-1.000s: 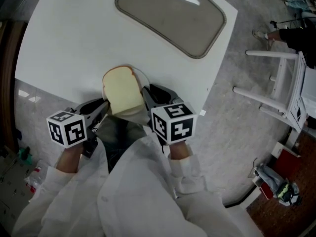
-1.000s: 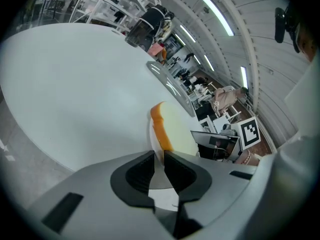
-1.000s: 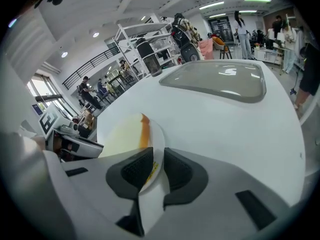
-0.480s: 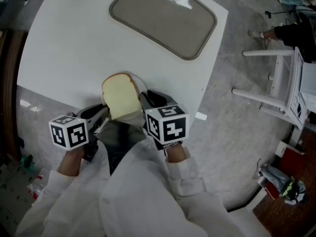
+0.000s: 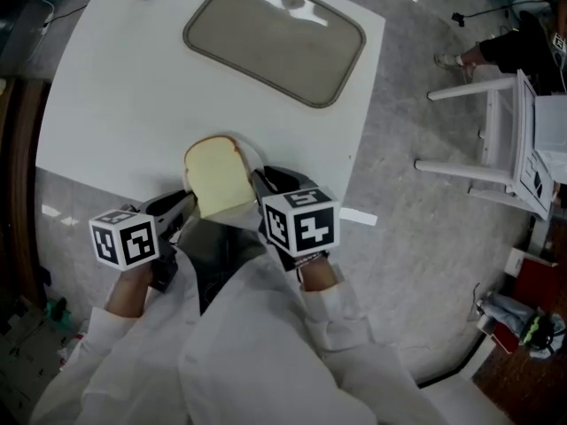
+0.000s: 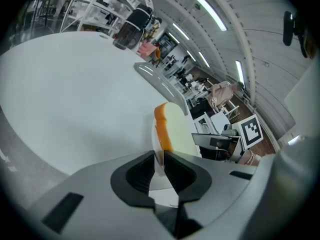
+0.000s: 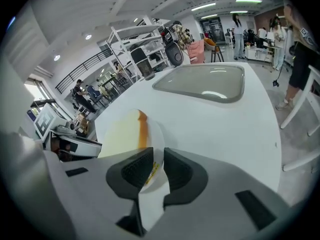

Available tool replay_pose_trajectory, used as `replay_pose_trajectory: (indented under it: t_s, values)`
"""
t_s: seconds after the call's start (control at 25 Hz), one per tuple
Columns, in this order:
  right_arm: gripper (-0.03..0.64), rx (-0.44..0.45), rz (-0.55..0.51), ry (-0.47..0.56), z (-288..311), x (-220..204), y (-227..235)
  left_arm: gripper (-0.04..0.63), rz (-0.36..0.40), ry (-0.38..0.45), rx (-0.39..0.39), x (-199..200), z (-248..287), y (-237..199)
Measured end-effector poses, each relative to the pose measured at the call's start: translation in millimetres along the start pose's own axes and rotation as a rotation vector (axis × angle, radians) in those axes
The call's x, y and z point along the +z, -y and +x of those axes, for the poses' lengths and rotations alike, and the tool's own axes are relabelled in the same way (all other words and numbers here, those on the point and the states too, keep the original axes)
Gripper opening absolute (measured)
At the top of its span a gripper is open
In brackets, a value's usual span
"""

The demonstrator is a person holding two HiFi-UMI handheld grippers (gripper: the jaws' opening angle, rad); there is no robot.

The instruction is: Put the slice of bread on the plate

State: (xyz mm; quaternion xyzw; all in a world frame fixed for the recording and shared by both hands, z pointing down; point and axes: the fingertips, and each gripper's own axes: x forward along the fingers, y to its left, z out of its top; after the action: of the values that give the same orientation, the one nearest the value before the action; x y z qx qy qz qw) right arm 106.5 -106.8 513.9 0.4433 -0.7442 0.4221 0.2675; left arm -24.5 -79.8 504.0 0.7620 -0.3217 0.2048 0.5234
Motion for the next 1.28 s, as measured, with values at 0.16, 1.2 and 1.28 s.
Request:
replay_pose_trajectory:
  t_s: [0.16,1.2,1.28]
  values:
    - [0.074,-0.01,0.025,0.025,-12.4,3.6,9.7,0.064,0.027,0.005,-0.013,10.6,6.8,11.9]
    - [0.071,-0.142,0.219,0.246,0.5,160.4,82.3,0.064,0.137,-0.053,-0.134,195.2,72.1,23.4]
    - [0.069,-0.157,0.253,0.267,1.8,173.4,92.8,0.064,0.154,-0.07,-0.149,208.7,81.6,25.6]
